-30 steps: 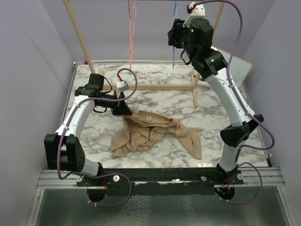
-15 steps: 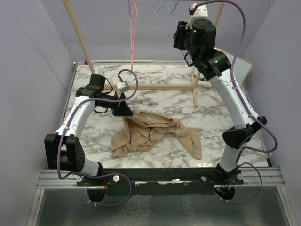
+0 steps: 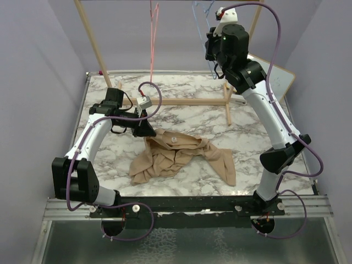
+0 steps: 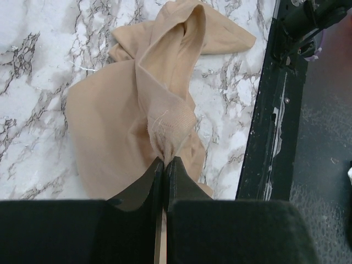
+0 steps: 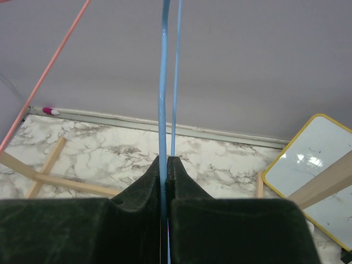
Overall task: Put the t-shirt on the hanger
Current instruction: Pick up the hanger from the clothesline.
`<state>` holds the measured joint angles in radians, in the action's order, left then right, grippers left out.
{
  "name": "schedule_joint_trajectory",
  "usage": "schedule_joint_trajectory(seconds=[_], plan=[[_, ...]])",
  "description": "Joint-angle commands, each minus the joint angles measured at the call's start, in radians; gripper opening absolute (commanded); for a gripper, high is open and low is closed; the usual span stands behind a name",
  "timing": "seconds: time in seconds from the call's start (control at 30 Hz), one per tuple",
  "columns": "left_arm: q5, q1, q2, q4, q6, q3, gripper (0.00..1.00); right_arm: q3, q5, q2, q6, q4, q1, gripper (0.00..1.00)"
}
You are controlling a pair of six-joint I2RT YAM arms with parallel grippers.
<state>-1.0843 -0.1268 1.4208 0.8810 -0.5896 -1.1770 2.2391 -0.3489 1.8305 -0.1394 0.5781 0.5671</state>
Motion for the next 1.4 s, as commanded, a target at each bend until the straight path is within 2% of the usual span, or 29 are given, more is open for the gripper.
schedule_joint_trajectory(seconds=[0.0, 0.27, 0.63, 0.8, 1.2, 1.37], plan=[[-0.043, -0.005, -0.035, -0.03, 0.019, 0.01, 0.0, -0.003, 0.013, -0.024, 0.044, -0.078, -0.003, 0.01], [-0.043, -0.004, -0.025, -0.039, 0.027, 0.004, 0.0, 0.015, 0.006, -0.045, 0.085, -0.137, -0.003, 0.01], [-0.038, -0.005, -0.012, -0.042, 0.031, 0.0, 0.0, -0.05, 0.027, -0.108, 0.104, -0.167, -0.003, 0.01], [-0.011, -0.005, -0.008, -0.05, 0.034, -0.015, 0.0, -0.069, 0.079, -0.148, 0.087, -0.088, -0.003, 0.01], [0.097, -0.004, -0.01, -0.142, 0.111, -0.028, 0.0, -0.272, 0.213, -0.406, 0.099, 0.136, -0.003, 0.01], [0.163, -0.004, -0.003, -0.17, 0.137, -0.046, 0.0, -0.255, 0.334, -0.411, 0.144, 0.383, -0.003, 0.01]])
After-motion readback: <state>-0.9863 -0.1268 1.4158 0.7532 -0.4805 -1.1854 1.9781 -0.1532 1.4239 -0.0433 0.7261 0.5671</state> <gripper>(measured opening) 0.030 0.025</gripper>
